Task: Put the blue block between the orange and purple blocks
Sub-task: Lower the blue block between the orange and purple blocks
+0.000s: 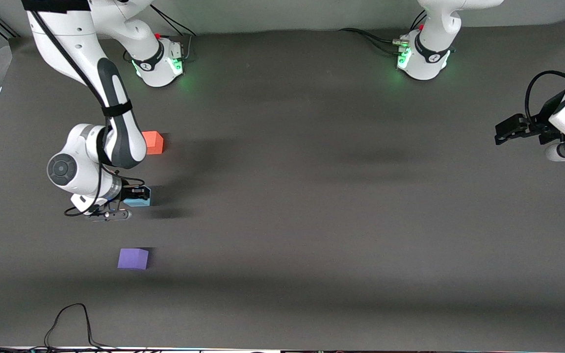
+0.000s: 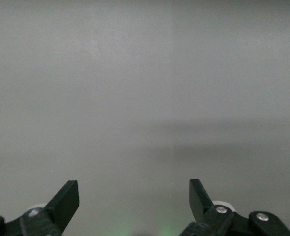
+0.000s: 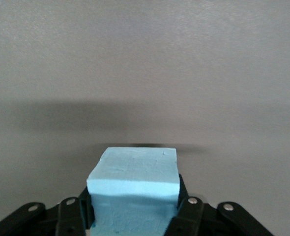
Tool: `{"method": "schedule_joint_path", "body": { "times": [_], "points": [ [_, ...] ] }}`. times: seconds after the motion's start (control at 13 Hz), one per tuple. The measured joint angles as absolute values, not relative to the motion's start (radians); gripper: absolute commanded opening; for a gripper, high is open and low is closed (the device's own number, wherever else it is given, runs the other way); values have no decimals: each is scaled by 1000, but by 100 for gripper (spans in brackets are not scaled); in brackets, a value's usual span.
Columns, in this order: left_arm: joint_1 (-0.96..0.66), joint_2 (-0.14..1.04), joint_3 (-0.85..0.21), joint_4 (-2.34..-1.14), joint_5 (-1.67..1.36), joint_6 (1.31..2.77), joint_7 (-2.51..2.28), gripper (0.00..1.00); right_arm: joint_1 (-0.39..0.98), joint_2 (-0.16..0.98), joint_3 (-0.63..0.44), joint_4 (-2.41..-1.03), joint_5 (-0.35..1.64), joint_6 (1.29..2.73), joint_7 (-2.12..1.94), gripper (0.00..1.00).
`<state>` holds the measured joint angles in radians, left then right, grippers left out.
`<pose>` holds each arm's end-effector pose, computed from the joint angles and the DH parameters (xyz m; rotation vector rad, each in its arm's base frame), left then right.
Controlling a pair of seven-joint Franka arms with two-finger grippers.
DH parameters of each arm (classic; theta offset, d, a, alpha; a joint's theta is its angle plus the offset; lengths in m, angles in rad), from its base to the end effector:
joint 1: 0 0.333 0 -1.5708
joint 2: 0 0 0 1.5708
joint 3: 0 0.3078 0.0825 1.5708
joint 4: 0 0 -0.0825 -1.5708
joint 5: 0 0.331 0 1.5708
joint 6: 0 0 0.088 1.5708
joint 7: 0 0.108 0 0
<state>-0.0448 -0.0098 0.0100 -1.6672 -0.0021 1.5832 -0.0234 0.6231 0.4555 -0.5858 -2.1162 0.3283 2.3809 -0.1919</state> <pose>0.4958 -0.0175 0.5809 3.1394 -0.0177 -0.1166 0.5301 0.0292 0.2540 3.1106 0.0210 -0.1419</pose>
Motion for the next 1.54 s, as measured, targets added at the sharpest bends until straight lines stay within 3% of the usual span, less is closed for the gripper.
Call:
{"method": "schedule_joint_path", "body": {
  "times": [0.54, 0.85, 0.92, 1.0, 1.08, 1.15, 1.54],
  "points": [
    [-45, -10, 11, -1667, -2, 1583, -23, 100, 624, 481, -574, -2118, 340, 2410, -192, 32],
    [-45, -10, 11, -1667, -2, 1578, -23, 100, 624, 486, -570, -2118, 340, 2415, -192, 39],
    [-45, -10, 11, -1667, -2, 1573, -23, 100, 624, 488, -570, -2118, 344, 2415, -192, 47],
    [-45, -10, 11, -1667, -2, 1570, -23, 100, 624, 490, -570, -2118, 356, 2415, -195, 61],
    [-45, -10, 11, -1667, -2, 1568, -23, 100, 624, 492, -570, -2118, 370, 2416, -205, 85],
    [-45, -10, 11, -1667, -2, 1567, -23, 100, 624, 497, -570, -2118, 396, 2416, -227, 99],
    [-45, -10, 12, -1667, -2, 1567, -23, 100, 624, 519, -570, -2117, 469, 2421, -297, 100]
  ]
}}
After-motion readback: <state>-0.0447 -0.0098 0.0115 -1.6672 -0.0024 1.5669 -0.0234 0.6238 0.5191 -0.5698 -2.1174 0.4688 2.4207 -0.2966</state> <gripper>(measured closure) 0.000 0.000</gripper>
